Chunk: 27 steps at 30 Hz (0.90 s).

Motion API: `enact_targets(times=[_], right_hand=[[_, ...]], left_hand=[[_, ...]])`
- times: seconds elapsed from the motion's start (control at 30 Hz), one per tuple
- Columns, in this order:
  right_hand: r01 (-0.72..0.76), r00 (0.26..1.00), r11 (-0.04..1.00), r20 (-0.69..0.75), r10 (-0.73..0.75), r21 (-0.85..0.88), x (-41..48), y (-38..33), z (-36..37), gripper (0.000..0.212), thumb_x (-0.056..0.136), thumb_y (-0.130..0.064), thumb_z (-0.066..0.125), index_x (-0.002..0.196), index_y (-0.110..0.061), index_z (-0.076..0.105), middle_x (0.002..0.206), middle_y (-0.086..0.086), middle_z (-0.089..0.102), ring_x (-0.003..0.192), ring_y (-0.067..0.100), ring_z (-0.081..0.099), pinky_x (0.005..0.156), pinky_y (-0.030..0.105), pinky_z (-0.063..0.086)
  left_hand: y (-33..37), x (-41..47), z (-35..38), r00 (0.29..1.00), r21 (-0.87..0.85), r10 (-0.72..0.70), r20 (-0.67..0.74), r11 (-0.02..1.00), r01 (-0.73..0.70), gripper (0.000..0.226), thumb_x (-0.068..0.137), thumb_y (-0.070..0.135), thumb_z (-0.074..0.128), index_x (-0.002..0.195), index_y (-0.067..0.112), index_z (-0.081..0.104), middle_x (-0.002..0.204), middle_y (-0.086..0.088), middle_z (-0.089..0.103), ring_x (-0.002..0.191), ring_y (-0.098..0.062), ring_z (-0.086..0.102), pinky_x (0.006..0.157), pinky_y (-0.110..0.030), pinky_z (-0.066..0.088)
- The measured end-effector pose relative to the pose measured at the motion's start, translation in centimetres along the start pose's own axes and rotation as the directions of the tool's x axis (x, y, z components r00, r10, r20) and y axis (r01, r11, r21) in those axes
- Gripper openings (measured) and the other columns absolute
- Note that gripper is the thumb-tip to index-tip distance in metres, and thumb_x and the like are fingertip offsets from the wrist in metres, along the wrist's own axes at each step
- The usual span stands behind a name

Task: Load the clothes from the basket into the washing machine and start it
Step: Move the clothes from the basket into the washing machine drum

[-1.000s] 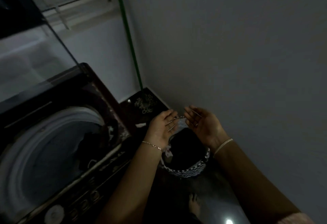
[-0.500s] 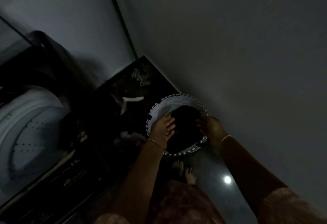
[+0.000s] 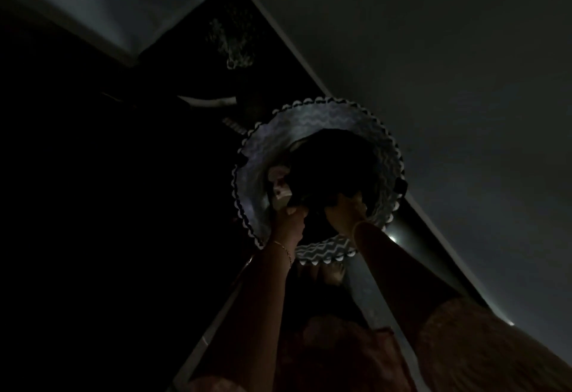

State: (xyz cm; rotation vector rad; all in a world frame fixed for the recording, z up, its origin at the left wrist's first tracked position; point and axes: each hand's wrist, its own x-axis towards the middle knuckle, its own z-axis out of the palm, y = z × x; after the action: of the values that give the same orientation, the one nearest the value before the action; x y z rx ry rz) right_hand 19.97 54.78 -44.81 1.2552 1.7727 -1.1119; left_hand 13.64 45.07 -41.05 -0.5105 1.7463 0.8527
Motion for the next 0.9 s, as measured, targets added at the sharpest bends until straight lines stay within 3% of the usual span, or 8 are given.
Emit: enact_targets(times=[0.1, 0.23, 0.4, 0.5, 0.57, 0.7, 0.83, 0.9], right_hand=[[-0.003, 0.994, 0.985, 0.106, 0.022, -0.174, 2.5, 0.2, 0.2, 0.043, 0.100, -0.016, 0.037, 0.140, -0.002, 0.041, 0.146, 0.020, 0.039, 0.136, 0.035, 0.035, 0.111, 0.040, 0.026], [0.082, 0.984, 0.933, 0.179, -0.019, -0.349, 4.9, 2.2, 1.8, 0.054, 0.101, -0.034, 0.035, 0.150, -0.010, 0.025, 0.155, 0.017, 0.025, 0.142, 0.036, 0.023, 0.117, 0.046, 0.019], [0.073, 0.916, 0.920, 0.391, 0.090, -0.384, 7.9, 3.9, 4.3, 0.051, 0.101, -0.030, 0.039, 0.146, -0.008, 0.031, 0.151, 0.017, 0.033, 0.138, 0.035, 0.032, 0.115, 0.046, 0.027], [0.075, 0.953, 0.892, 0.296, 0.068, -0.446, 7.2, 3.4, 3.9, 0.046, 0.100, -0.018, 0.042, 0.142, -0.001, 0.036, 0.148, 0.020, 0.037, 0.136, 0.035, 0.036, 0.112, 0.043, 0.032], [0.101, 0.979, 0.807, 0.204, 0.024, -0.582, 6.7, 3.1, 3.2, 0.050, 0.103, -0.021, 0.036, 0.148, -0.003, 0.024, 0.154, 0.019, 0.026, 0.142, 0.034, 0.026, 0.116, 0.042, 0.024], [0.230, 0.973, 0.648, 0.181, -0.143, -0.726, 5.5, 2.7, 1.5, 0.059, 0.097, -0.025, 0.046, 0.150, -0.009, 0.024, 0.157, 0.018, 0.014, 0.144, 0.036, 0.017, 0.118, 0.046, 0.020], [0.309, 0.949, 0.781, 0.114, -0.295, -0.542, 3.0, 2.0, -0.5, 0.057, 0.093, -0.027, 0.052, 0.146, -0.012, 0.036, 0.154, 0.018, 0.022, 0.141, 0.038, 0.023, 0.117, 0.044, 0.021], [0.287, 0.958, 0.948, 0.055, -0.282, -0.136, 1.0, 1.4, -1.3, 0.051, 0.093, -0.017, 0.057, 0.141, -0.007, 0.042, 0.146, 0.019, 0.040, 0.136, 0.033, 0.036, 0.113, 0.040, 0.029]], left_hand=[[0.0, 1.9, 0.2, 1.000, -0.007, 0.006, 0.009, 1.000, -0.006, 0.031, 0.099, 0.017, 0.043, 0.069, 0.023, 0.046, 0.070, 0.005, 0.042, 0.062, -0.008, 0.039, 0.057, -0.022, 0.032], [-0.3, 4.1, 0.1, 0.999, -0.082, -0.008, 0.033, 0.997, 0.011, 0.030, 0.100, 0.015, 0.042, 0.071, 0.022, 0.048, 0.069, 0.005, 0.043, 0.057, -0.005, 0.041, 0.053, -0.019, 0.031], [-1.3, 5.4, 0.3, 0.998, -0.156, -0.060, 0.020, 0.986, 0.063, 0.022, 0.100, 0.015, 0.041, 0.083, 0.021, 0.055, 0.081, 0.003, 0.052, 0.069, -0.008, 0.046, 0.060, -0.022, 0.034], [-2.2, 5.0, 0.2, 0.995, -0.168, -0.086, 0.041, 0.981, 0.092, 0.029, 0.101, 0.017, 0.040, 0.125, 0.008, 0.054, 0.122, -0.008, 0.057, 0.106, -0.022, 0.054, 0.084, -0.033, 0.041], [-2.8, 4.7, -0.1, 0.995, -0.164, -0.091, 0.044, 0.982, 0.097, 0.036, 0.102, 0.017, 0.039, 0.135, 0.005, 0.047, 0.138, -0.010, 0.051, 0.126, -0.027, 0.048, 0.091, -0.034, 0.042], [-3.1, 3.8, -0.2, 0.996, -0.163, -0.086, 0.037, 0.982, 0.091, 0.036, 0.101, 0.018, 0.039, 0.134, 0.006, 0.048, 0.131, -0.009, 0.054, 0.117, -0.023, 0.054, 0.066, -0.020, 0.040], [-2.5, 2.0, -0.6, 0.992, -0.205, -0.108, 0.064, 0.971, 0.119, 0.036, 0.100, 0.017, 0.040, 0.133, 0.006, 0.047, 0.118, -0.005, 0.058, 0.097, -0.018, 0.058, 0.064, -0.021, 0.041], [-1.8, 0.6, -0.9, 0.989, -0.223, -0.108, 0.097, 0.967, 0.127, 0.037, 0.101, 0.014, 0.038, 0.136, 0.002, 0.044, 0.104, -0.003, 0.060, 0.073, -0.010, 0.052, 0.060, -0.021, 0.042]])
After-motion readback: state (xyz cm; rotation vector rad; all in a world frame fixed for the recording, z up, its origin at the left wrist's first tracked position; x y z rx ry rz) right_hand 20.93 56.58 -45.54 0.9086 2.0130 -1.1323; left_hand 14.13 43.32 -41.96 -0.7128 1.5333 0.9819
